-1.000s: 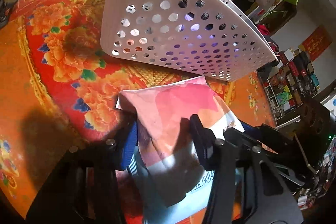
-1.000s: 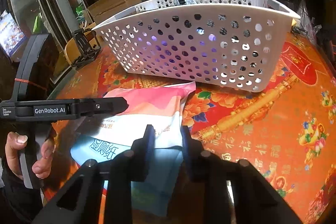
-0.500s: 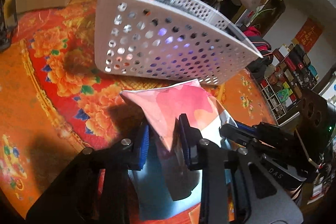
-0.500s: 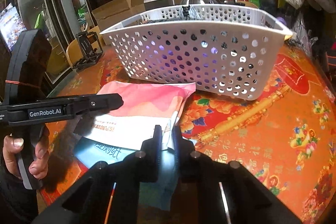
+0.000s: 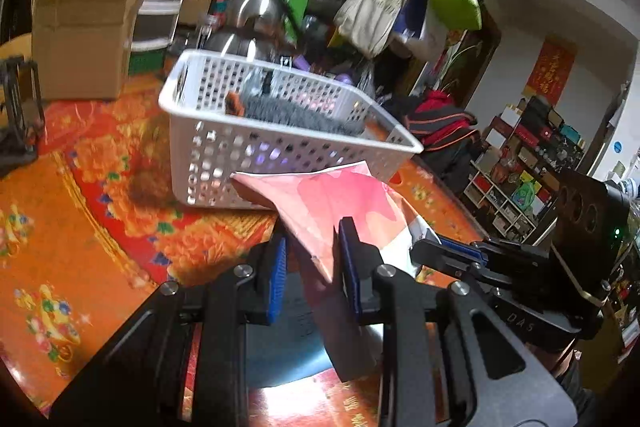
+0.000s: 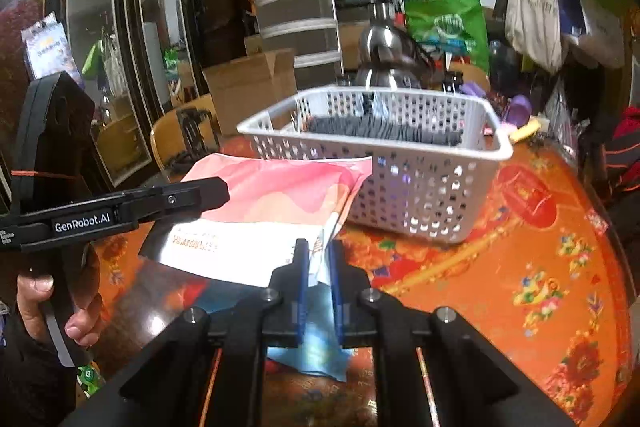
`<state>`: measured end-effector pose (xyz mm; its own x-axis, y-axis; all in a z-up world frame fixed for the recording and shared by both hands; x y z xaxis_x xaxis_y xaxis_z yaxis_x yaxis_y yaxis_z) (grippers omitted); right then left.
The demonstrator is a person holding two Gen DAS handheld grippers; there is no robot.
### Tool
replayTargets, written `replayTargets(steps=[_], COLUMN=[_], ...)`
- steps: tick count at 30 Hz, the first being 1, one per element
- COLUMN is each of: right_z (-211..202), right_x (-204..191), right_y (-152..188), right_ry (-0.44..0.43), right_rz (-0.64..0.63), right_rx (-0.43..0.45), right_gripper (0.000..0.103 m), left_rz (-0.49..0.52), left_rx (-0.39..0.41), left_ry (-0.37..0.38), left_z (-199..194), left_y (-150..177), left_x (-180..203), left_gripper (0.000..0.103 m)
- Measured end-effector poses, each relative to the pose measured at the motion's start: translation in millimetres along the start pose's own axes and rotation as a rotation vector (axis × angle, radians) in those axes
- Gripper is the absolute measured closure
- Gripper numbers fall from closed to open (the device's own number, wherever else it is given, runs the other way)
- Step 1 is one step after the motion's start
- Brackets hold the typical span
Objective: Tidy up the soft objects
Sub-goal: 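Carry the pink packet into the basket and release it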
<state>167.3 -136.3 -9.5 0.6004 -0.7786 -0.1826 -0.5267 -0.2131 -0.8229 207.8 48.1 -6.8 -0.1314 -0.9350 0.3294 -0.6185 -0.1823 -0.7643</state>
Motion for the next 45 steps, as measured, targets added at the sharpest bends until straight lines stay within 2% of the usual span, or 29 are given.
replayTargets(steps=[5,8,13,18,25,28,33,40,43,44,45], right_z=[-14.7,-23.1,-27.2,-6.9,49.4,70.2,93.8,109.3,114.5,115.6,116.3], right_x=[0.9,7.0,30.2,55.4,92.3,103.7,114.0,118.2,119.0,121.0,123.3], right_y=[-19.4,-42.8,-97.1,-136.8,-156.3,-153.6,-143.8,-135.7,-133.0,-131.0,-128.8], right_ry=[0.002,0.019,0.039,0.092,0.13,0.129,0.143,0.142,0.172,0.182,0.187], right_rz=[-0.004,-0.004,0.013,0.027,0.06,0.084,0.092,0.094,0.086,0.089,0.096], right_rx=[0.034,0.061,0.097,0.08,0.002,-0.023,-0.061,-0.075,-0.086,-0.09,-0.094], right_gripper=[0.094,0.095,0.095,0.095,0.095,0.095,0.095,0.095,0.093,0.089,0.085], left_rz=[0.018,0.037,0.075,0.104,0.151,0.142,0.114,0.076,0.058,0.051,0.05], left_rx=[0.038,0.058,0.085,0.084,0.025,-0.015,-0.071,-0.116,-0.124,-0.129,-0.132], left_ry=[0.009,0.006,-0.007,-0.036,-0.122,-0.147,-0.166,-0.174,-0.182,-0.199,-0.214], left_z=[-20.7,-27.8,-31.5,-9.7,51.9,80.5,121.1,153.7,161.5,165.4,166.1], left_y=[-14.8,-31.1,-83.4,-145.1,-201.5,-209.8,-204.8,-192.7,-190.2,-189.3,-188.1], left_x=[12.7,23.5,48.4,64.8,68.3,60.1,40.6,20.2,10.8,7.3,5.6], left_gripper=[0.081,0.081,0.081,0.081,0.08,0.08,0.08,0.079,0.066,0.059,0.057])
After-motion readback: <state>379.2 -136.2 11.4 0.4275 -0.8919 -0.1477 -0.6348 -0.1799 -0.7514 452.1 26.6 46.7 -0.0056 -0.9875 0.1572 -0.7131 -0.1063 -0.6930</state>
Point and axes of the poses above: each gripper's, at about its wrist camera, not at the fingertips, and z roughly the way its jaws point, x to its right, y to its underside, the point moved 3 cm from there along z, roughly the way its jaws point, and after that the axes turned 7 degrees about -y, right-handed, at the moved point
